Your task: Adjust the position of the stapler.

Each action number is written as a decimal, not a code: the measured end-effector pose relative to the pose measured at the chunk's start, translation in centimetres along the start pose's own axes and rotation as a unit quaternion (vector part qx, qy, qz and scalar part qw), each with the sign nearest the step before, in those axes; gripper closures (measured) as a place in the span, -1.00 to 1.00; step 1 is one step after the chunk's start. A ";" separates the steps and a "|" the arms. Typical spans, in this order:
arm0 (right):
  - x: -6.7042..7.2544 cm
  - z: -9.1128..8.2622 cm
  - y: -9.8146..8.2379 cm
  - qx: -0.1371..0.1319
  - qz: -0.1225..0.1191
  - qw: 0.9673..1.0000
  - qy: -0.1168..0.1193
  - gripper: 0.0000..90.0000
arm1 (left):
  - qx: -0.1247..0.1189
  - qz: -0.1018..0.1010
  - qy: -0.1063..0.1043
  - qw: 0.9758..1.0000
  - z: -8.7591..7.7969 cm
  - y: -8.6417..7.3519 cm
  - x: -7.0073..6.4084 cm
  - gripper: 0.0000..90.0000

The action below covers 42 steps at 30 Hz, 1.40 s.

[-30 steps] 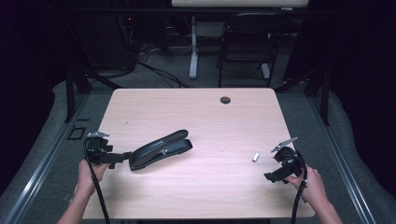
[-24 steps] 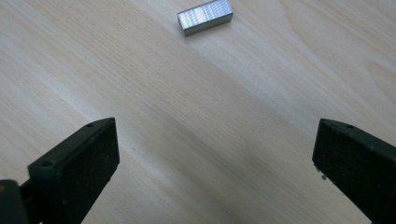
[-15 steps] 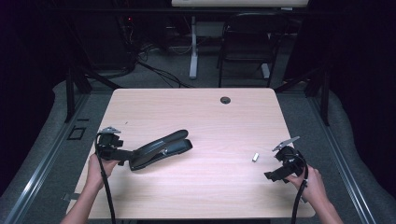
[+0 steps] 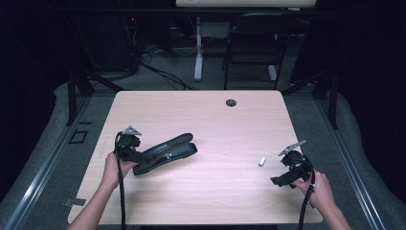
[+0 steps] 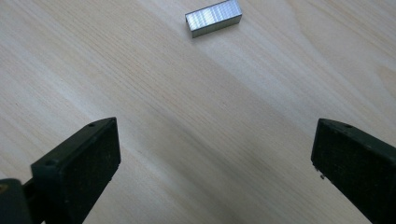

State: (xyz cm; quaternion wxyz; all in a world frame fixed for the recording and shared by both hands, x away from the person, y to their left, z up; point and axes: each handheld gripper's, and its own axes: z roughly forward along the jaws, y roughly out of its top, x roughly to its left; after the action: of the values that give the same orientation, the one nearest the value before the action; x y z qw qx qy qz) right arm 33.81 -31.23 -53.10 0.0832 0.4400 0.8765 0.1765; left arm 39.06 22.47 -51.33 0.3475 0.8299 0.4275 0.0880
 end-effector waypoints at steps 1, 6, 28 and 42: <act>0.0 0.0 0.0 0.000 0.000 1.000 0.000 -0.97 | 0.002 0.005 0.001 1.000 0.2 0.2 -0.1 -1.00; 0.2 0.0 0.0 -0.013 0.007 1.000 0.004 -0.97 | 0.004 0.018 -0.002 1.000 1.1 0.8 -0.6 -1.00; 0.1 0.0 -0.1 -0.008 -0.001 1.000 0.007 -1.00 | 0.035 0.073 0.011 0.997 3.0 1.4 -2.5 -0.74; 0.1 0.4 0.0 0.008 -0.004 1.000 0.012 -1.00 | 0.048 0.118 0.014 0.992 3.8 2.3 -2.7 -0.04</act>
State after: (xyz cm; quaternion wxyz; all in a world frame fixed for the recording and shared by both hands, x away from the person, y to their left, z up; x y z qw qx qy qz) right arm 33.84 -31.04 -53.49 0.0701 0.4351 0.8805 0.1748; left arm 40.53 17.54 -52.29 0.2885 0.8887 0.3356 0.1194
